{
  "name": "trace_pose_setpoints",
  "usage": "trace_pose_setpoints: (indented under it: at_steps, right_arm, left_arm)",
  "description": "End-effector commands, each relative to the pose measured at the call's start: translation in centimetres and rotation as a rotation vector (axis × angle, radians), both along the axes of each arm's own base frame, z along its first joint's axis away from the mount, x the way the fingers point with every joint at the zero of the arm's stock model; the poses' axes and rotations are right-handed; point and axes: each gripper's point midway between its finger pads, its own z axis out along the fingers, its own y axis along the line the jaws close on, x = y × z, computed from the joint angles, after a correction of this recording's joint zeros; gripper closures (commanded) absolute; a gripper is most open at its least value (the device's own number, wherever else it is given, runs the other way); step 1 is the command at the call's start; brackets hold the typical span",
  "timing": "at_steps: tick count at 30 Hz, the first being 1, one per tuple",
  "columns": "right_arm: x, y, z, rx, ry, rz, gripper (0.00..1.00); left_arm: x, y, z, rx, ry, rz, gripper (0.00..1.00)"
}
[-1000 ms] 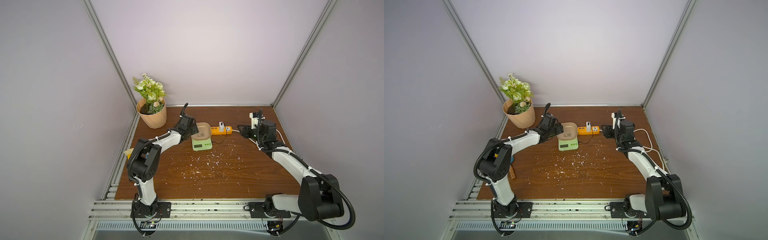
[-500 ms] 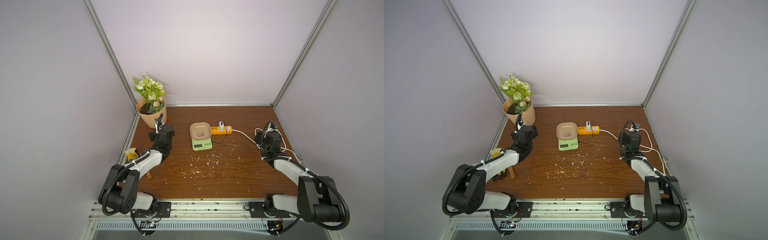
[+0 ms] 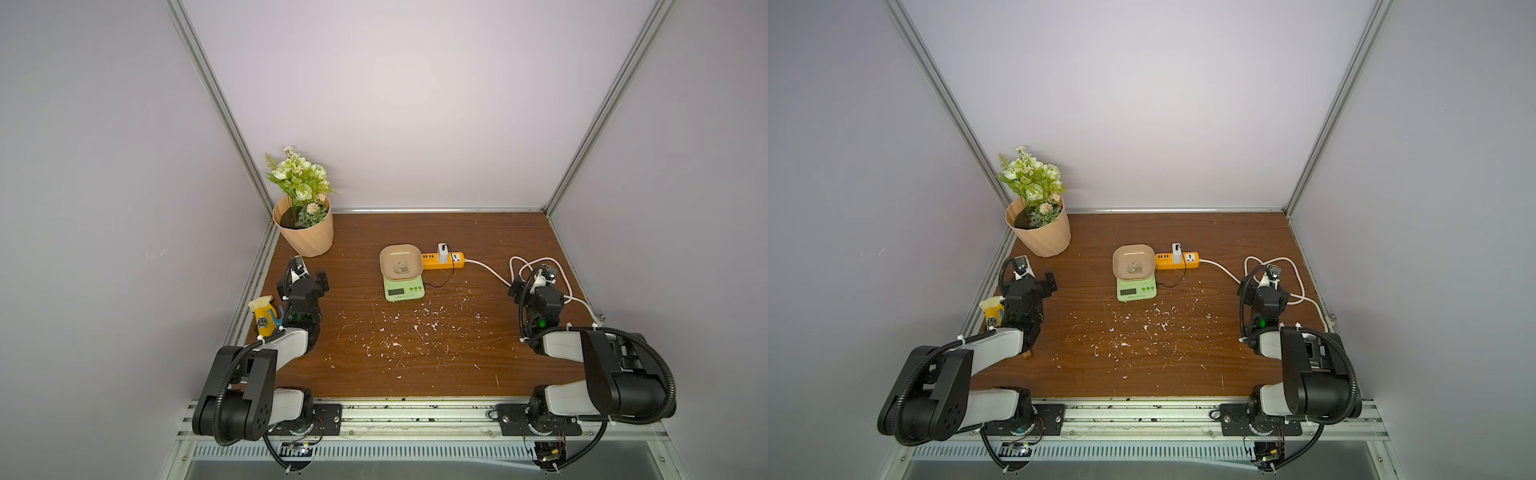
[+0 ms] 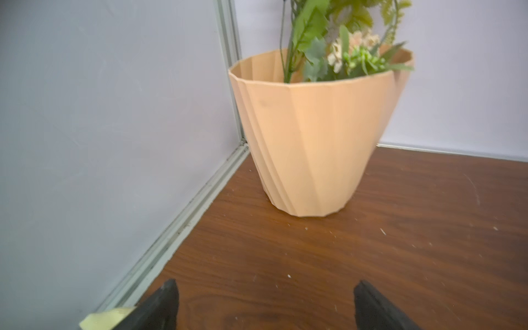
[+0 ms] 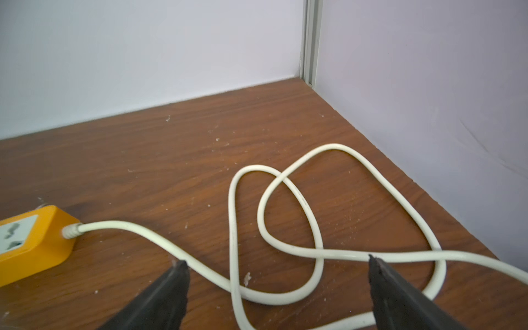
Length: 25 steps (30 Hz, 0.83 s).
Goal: Charge the electronic scale
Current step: Reset both arms
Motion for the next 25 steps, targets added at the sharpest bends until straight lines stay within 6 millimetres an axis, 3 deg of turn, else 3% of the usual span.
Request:
trace_pose_setpoints:
  at_steps: [1, 7, 11, 25]
  right_arm:
    - [-0.1, 0.6, 3.3, -0.027, -0.144, 0.045, 0.0]
    - [-0.5, 2.6, 3.0, -0.086, -0.165, 0.122, 0.0]
    - [1.1, 4.9, 1.6, -0.13, -0.113, 0.24, 0.01]
    - [1.2, 4.8, 1.9, -0.131, -0.118, 0.235, 0.0]
  left_arm:
    - [0.0, -0.8, 0.7, 0.024, -0.091, -0.076, 0.04]
    - [0.6, -2.1, -1.2, 0.053, -0.063, -0.151, 0.03]
    - [0.7, -1.6, -1.2, 0.041, -0.065, -0.12, 0.03]
    - [0.8, -1.6, -1.4, 0.035, -0.056, -0.129, 0.03]
